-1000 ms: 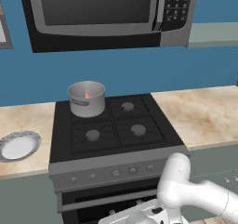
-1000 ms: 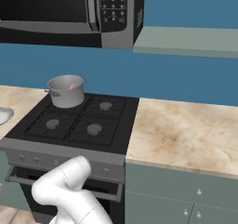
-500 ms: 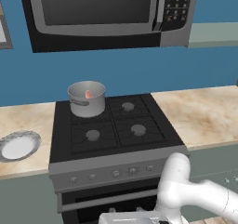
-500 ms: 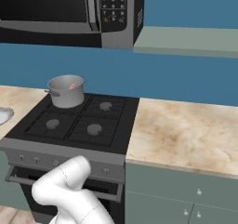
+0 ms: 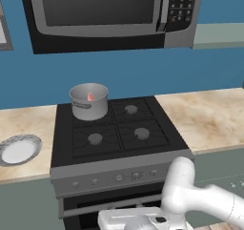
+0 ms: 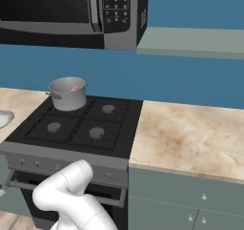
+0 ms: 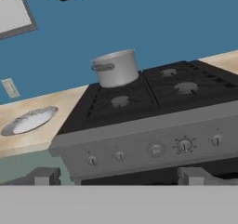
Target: Retrieve the frozen meat and place it in the pot on a burner. Then turn the burner on.
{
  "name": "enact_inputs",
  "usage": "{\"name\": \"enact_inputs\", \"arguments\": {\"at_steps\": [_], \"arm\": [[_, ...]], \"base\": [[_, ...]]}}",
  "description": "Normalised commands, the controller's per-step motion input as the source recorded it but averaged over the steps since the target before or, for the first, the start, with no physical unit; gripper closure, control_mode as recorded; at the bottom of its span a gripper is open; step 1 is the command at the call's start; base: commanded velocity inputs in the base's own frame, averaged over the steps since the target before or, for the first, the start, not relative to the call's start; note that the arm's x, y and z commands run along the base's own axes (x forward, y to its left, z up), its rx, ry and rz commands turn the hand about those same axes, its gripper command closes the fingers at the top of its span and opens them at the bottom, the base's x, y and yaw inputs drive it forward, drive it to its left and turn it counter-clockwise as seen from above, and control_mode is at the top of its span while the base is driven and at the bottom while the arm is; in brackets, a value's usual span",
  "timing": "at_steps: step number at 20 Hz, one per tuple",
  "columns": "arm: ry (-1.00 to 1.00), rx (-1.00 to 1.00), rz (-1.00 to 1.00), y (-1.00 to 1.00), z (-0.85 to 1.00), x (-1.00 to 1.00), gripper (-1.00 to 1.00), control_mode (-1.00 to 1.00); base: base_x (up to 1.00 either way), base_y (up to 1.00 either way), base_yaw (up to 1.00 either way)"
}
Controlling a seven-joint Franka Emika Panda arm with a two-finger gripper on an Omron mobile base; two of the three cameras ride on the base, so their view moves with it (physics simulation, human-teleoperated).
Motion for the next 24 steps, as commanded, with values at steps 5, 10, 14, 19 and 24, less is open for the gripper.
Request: {"name": "enact_inputs", "arguments": {"at_steps": [5, 10, 14, 19, 24], "arm": [[0.0, -0.05, -0.01, 0.0, -0.14, 0.47, -1.0, -1.0], [0.0, -0.09, 0.0, 0.0, -0.33, 0.25, -1.0, -1.0], [-0.04, -0.09, 0.0, 0.01, -0.27, 0.01, -1.0, -1.0], [-0.05, -0.09, 0.0, 0.0, -0.27, 0.0, -1.0, -1.0], [-0.03, -0.05, 0.0, 0.0, -0.05, 0.0, -1.0, -1.0]], "base": [[0.0, 0.0, 0.0], [0.0, 0.0, 0.0], [0.0, 0.0, 0.0], [0.0, 0.0, 0.0], [0.0, 0.0, 0.0]]}}
